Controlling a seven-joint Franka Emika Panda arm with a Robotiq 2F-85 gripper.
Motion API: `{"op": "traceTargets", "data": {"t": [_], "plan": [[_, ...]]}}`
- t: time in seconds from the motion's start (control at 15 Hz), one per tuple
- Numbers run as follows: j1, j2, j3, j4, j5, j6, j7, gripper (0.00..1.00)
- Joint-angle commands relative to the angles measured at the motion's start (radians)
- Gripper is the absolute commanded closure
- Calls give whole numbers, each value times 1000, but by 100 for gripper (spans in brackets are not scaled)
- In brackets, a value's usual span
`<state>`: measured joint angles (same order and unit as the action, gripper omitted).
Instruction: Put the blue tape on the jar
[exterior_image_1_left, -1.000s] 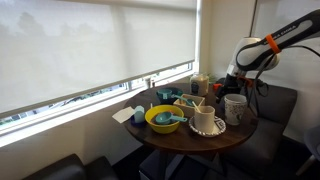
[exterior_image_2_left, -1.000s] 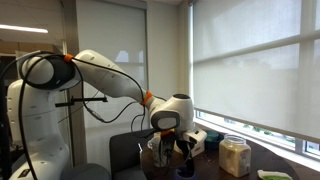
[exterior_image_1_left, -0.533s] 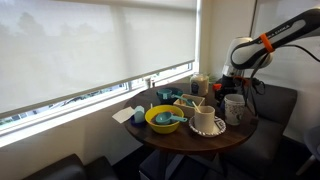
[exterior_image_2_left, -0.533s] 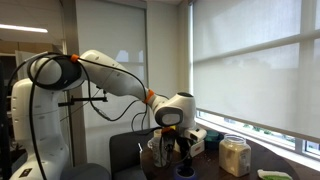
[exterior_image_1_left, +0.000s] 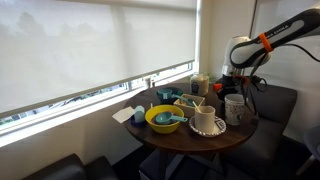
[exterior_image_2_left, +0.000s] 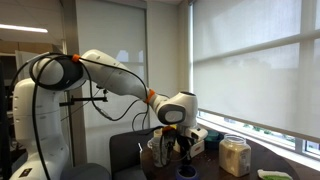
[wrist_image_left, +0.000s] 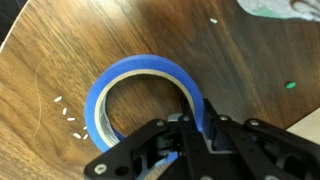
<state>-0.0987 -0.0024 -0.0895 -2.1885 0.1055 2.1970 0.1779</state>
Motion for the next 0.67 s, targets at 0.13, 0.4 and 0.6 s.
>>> {"op": "traceTargets", "data": {"t": [0.13,0.4,0.6], "plan": [[-17,-84,-24,3,14,-30,-81,95],[-15,-91,-27,12,6,-70,-148,85],[-14,-136,-24,17,-2,-52,-156,95]]}}
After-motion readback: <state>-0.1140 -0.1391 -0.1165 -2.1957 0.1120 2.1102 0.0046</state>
